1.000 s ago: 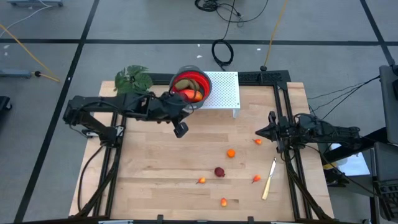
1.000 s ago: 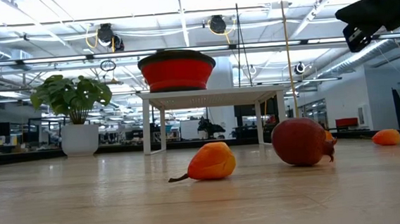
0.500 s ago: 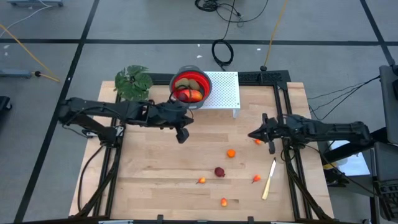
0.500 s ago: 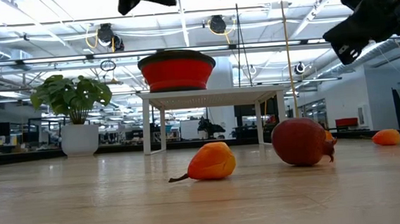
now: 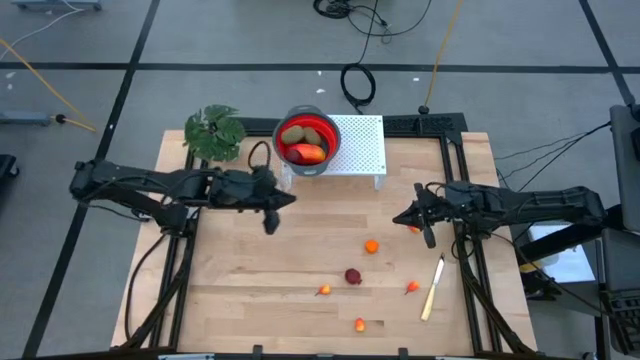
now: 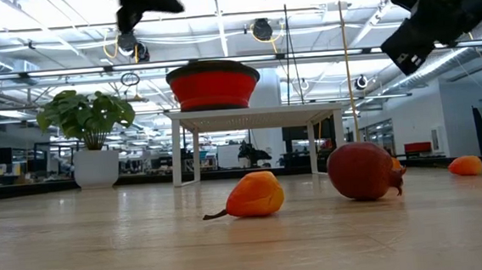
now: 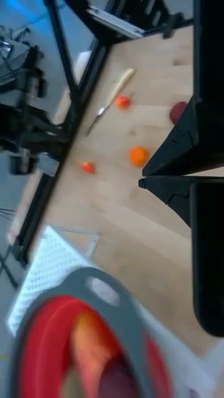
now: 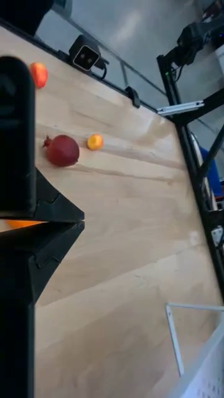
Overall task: Pick & Place Fruit
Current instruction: Put the top right peach into the red strainer bowl
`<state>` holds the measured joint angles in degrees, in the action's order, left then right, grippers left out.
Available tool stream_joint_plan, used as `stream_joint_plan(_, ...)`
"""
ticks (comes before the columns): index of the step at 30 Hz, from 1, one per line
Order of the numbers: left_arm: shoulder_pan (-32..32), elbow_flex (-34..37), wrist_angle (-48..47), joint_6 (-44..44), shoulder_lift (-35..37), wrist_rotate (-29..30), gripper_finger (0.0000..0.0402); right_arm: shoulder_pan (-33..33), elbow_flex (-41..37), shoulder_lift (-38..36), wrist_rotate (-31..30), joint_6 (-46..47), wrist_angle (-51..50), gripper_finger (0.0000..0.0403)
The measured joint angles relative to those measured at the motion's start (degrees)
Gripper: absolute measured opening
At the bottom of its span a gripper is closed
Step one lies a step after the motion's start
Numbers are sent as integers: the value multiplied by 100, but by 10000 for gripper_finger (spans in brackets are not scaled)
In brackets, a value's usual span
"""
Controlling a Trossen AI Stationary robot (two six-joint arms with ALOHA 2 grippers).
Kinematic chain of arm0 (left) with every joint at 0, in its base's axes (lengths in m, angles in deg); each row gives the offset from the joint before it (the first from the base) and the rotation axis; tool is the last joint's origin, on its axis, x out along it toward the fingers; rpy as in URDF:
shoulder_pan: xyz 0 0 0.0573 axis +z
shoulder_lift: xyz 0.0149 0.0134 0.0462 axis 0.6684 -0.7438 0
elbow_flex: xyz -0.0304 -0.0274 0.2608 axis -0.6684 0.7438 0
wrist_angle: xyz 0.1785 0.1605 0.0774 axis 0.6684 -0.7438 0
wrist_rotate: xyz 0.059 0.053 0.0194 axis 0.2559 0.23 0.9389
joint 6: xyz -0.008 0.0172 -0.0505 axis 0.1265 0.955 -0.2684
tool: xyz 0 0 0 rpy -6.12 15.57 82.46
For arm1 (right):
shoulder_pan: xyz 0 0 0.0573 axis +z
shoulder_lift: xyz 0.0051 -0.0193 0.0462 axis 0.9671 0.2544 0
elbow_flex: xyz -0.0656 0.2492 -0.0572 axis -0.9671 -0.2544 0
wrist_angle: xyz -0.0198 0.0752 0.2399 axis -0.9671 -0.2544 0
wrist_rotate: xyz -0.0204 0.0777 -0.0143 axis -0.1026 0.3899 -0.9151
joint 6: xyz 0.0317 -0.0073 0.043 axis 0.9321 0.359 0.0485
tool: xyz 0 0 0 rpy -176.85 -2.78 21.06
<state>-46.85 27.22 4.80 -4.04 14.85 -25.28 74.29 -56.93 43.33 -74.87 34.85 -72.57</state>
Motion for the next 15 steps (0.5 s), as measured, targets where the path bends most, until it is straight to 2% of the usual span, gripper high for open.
stream_joint_plan(7, -71, 762, 601, 52, 620, -2, 4, 74, 683, 497, 82, -7, -1297, 2)
stream_joint_plan(15, -171, 1466, 1171, 384, 1161, -14, 9, 272, 1224, 1132, 12, 58, -2282, 1)
